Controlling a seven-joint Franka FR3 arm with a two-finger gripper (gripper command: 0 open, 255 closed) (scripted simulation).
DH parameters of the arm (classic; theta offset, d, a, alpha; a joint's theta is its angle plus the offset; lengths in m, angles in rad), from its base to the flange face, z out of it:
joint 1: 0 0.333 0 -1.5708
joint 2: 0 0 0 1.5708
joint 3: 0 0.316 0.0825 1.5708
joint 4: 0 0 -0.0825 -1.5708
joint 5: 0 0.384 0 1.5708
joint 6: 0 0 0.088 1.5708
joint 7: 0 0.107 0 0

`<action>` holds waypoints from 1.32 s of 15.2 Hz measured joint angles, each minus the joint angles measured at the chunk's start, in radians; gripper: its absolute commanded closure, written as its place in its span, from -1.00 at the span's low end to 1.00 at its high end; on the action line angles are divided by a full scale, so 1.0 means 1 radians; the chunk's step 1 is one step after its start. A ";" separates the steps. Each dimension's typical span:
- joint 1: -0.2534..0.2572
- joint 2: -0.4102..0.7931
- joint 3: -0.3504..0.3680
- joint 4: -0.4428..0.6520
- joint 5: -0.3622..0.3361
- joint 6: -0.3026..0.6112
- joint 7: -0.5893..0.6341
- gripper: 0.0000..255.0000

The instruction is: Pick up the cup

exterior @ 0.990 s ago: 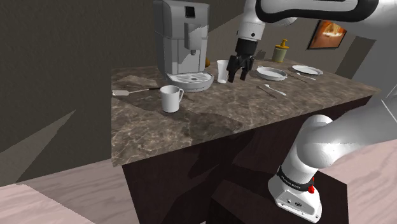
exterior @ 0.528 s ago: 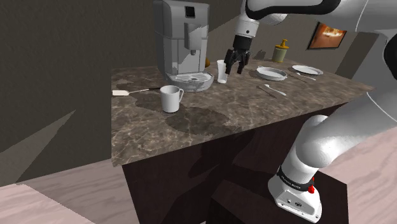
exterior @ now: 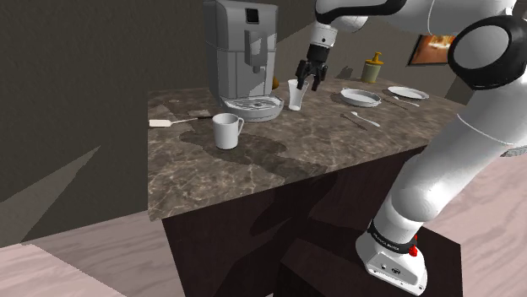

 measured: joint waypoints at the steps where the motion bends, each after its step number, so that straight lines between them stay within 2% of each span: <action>1: -0.006 0.039 -0.017 0.042 0.014 -0.009 -0.018 -1.00; 4: -0.028 0.148 -0.061 0.159 0.060 -0.036 -0.068 -1.00; 9: -0.099 0.365 -0.123 0.397 0.168 -0.109 -0.153 -1.00; 12: -0.165 0.498 -0.142 0.553 0.239 -0.163 -0.191 -1.00; 16: -0.293 0.701 -0.141 0.836 0.343 -0.273 -0.211 -1.00; 20: -0.297 0.717 -0.140 0.816 0.349 -0.244 -0.225 -1.00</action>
